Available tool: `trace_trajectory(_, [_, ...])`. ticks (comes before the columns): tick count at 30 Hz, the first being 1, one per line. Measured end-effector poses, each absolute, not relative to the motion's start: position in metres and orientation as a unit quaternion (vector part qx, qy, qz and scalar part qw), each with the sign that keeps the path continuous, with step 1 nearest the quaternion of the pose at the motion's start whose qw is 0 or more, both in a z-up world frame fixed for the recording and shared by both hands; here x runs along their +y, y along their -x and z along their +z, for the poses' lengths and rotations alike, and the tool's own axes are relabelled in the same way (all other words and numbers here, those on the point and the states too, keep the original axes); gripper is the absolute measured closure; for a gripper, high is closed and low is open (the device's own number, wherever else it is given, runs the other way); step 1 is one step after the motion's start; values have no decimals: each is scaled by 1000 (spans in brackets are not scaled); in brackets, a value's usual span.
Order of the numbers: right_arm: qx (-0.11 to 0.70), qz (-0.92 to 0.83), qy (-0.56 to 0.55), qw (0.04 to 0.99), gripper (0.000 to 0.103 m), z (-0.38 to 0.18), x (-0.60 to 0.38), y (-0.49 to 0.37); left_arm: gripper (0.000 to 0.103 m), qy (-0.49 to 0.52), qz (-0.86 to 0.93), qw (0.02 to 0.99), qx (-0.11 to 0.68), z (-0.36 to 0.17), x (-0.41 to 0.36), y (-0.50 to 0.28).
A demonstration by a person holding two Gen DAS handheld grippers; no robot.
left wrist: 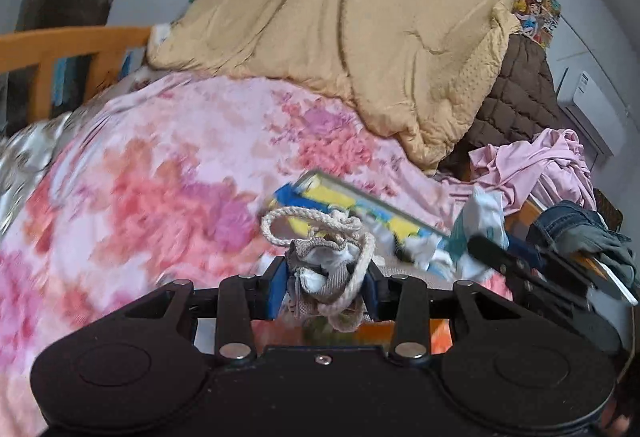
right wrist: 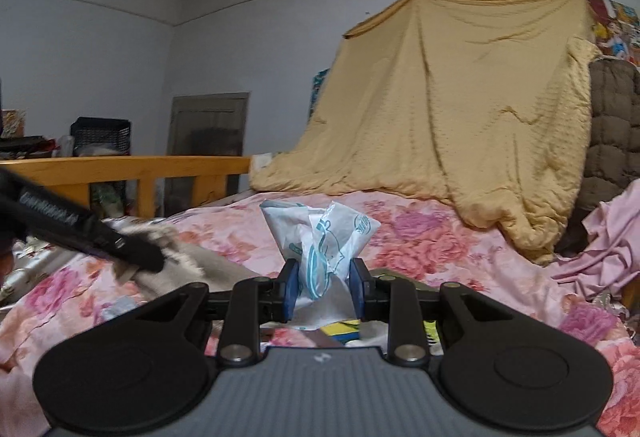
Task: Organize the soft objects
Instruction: 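Lift and carry the pouch and plastic bag over the tray with both tools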
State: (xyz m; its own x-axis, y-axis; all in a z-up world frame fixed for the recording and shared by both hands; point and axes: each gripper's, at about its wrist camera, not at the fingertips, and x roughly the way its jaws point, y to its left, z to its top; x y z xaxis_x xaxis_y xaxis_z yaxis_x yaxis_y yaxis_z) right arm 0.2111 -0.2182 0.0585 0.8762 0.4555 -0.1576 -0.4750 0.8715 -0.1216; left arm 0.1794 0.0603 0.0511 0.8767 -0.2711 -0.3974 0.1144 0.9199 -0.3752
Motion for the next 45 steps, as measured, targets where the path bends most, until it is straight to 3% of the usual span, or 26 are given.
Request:
trace_trajectory(7, [82,207,41,974,73,52,-243,-252,62,181,-121,953,209,68,16,-247])
trace_trajectory(32, [166,107,-35,980,72,-1,-294,-378,64,225,-93,942,232,27,-46,-415])
trace_trajectory(45, [204,101,-33,973,68,-18,-300,-414,64,222,-79,921,310,-8,-55,-466])
